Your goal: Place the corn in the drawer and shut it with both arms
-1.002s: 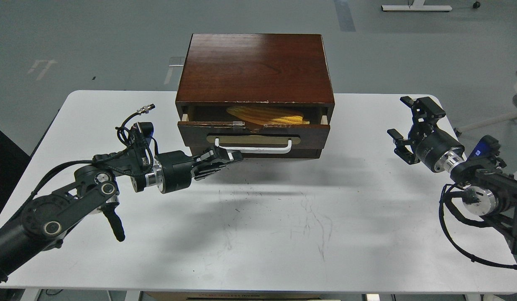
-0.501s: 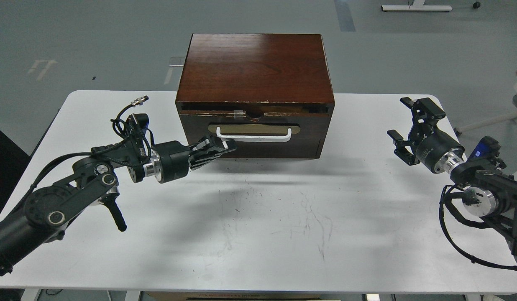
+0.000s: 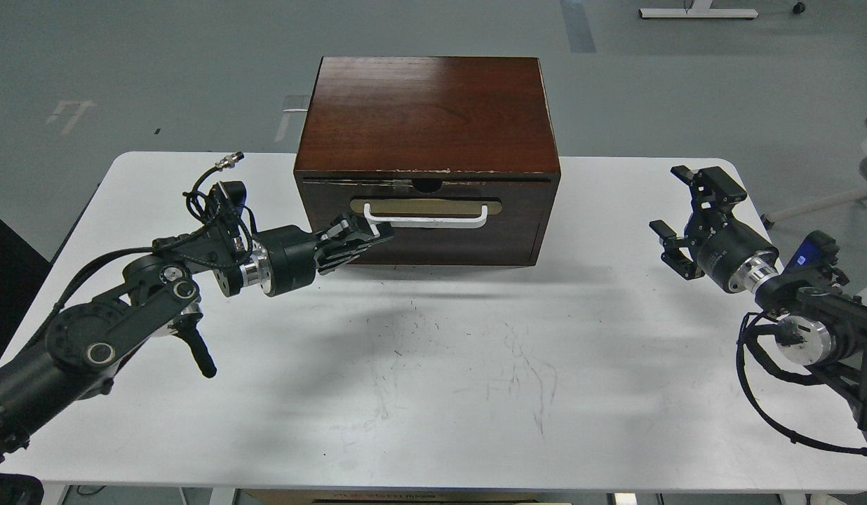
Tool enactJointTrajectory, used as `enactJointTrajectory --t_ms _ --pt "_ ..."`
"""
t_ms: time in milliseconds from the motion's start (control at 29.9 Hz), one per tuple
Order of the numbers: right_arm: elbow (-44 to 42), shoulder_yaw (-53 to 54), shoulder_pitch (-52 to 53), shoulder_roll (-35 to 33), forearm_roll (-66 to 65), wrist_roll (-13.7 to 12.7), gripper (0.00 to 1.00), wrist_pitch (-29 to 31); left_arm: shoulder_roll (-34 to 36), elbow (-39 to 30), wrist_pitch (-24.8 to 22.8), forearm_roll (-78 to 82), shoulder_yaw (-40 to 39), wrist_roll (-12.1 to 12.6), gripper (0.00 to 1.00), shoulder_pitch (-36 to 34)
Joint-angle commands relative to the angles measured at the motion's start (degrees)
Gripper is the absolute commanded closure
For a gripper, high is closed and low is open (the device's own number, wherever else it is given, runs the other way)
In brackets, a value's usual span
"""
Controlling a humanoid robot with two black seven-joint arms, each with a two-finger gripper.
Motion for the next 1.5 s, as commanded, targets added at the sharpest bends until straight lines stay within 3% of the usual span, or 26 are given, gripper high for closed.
enactJointTrajectory --t_ms 0,200,401,535,568,601,635,668,702,869,1069,1470 --pt "0.0 0.0 0.0 0.0 0.0 0.0 0.0 -0.06 0.01 0.43 -0.32 -0.05 -0.5 -0.08 1.0 -0.35" --pt "0.0 0.0 0.0 0.0 0.0 0.0 0.0 0.03 0.53 -0.62 -1.54 -1.63 0.64 -0.17 1.0 0.0" --pt "0.0 0.0 0.0 -0.09 0.0 0.0 0.0 0.03 4.13 -6.24 -2.3 -1.98 0.82 -0.61 1.0 1.84" --pt "0.0 0.09 0.09 -0.09 0.0 0.0 0.0 0.03 6.95 -10.82 -2.3 -4.87 -0.15 -2.45 1.0 2.29" --pt "0.0 0.17 0.09 -0.09 0.0 0.0 0.0 0.03 7.39 -11.34 -2.3 -6.27 -0.41 -2.89 0.96 2.37" --pt "0.0 0.35 0.09 -0.18 0.0 0.0 0.0 0.03 8.09 -11.87 -2.3 -10.03 -0.76 -3.68 0.75 2.37" --pt "0.0 0.61 0.09 -0.18 0.0 0.0 0.0 -0.06 8.7 -11.88 -2.3 -14.16 -1.72 -4.03 0.48 2.37" --pt "0.0 0.7 0.09 -0.26 0.0 0.0 0.0 -0.06 8.97 -11.96 -2.3 -16.2 -2.34 -4.04 0.32 2.37" --pt "0.0 0.79 0.09 -0.27 0.0 0.0 0.0 -0.15 9.5 -11.88 -2.3 -19.79 -3.57 -4.04 0.0 2.37" --pt "0.0 1.49 0.0 -0.18 0.0 0.0 0.0 -0.59 12.57 -10.82 -2.3 -26.94 -6.56 -4.74 0.0 3.16" --pt "-0.26 2.72 -0.17 0.79 0.08 0.0 0.0 -0.85 15.12 -6.35 -2.3 -35.19 -7.97 -7.99 0.0 8.6" --pt "-0.79 4.13 -0.17 3.95 0.17 0.0 0.0 -0.94 12.41 -0.55 -2.3 -36.35 -16.58 -7.9 0.0 20.12"
